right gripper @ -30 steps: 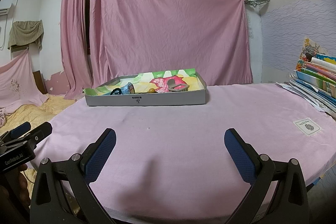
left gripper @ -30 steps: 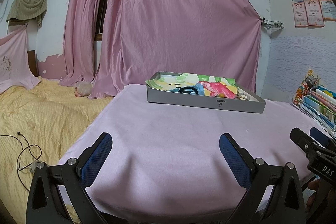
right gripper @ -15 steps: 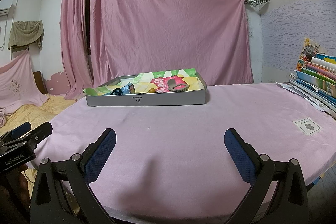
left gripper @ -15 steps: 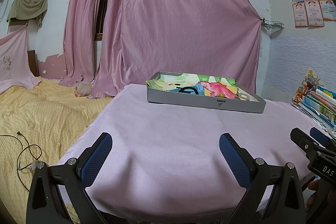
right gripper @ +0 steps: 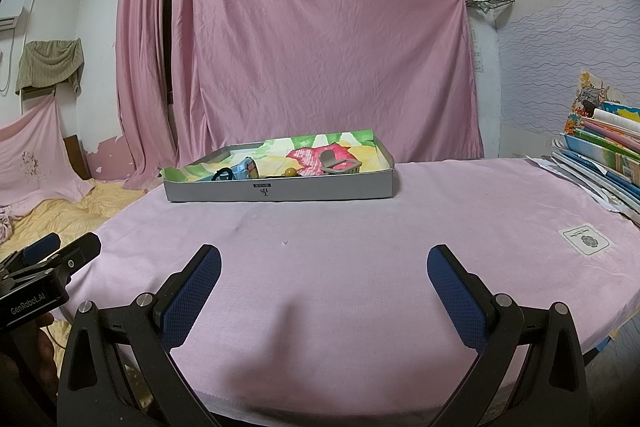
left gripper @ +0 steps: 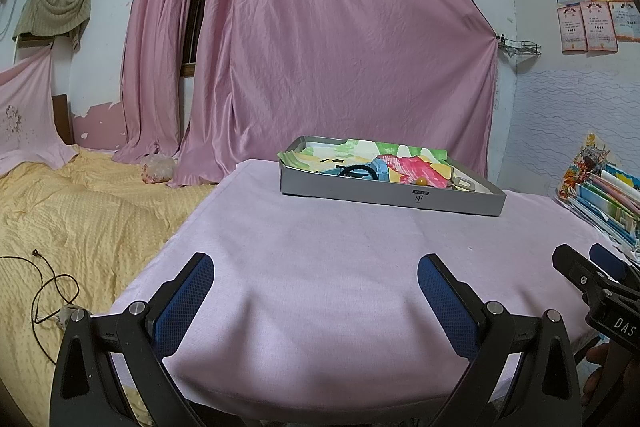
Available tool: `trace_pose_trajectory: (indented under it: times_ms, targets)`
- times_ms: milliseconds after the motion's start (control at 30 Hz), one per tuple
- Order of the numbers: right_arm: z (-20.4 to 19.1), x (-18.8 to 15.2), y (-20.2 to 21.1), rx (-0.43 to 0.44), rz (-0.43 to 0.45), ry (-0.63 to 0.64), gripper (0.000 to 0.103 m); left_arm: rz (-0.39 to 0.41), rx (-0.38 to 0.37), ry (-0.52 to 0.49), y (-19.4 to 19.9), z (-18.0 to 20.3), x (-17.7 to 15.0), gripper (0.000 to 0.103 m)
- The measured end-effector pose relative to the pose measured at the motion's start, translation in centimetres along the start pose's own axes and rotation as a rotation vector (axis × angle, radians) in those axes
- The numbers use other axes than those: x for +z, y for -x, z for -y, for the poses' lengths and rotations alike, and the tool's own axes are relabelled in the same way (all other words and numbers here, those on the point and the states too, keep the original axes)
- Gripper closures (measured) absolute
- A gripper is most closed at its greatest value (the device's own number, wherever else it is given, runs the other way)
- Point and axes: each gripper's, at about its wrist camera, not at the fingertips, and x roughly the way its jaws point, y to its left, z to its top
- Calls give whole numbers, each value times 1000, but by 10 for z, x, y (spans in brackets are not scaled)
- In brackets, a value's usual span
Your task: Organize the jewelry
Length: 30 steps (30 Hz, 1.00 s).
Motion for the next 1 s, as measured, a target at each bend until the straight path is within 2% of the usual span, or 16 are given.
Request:
trace_pose_trajectory:
  times_ms: [333, 1000]
  targets:
    - [0, 0, 0, 0, 0, 0, 2, -4, 36, -33, 2, 4, 2, 1]
    - [-2, 0, 0, 1, 1, 1, 2, 5, 33, -16, 3, 2, 2, 1]
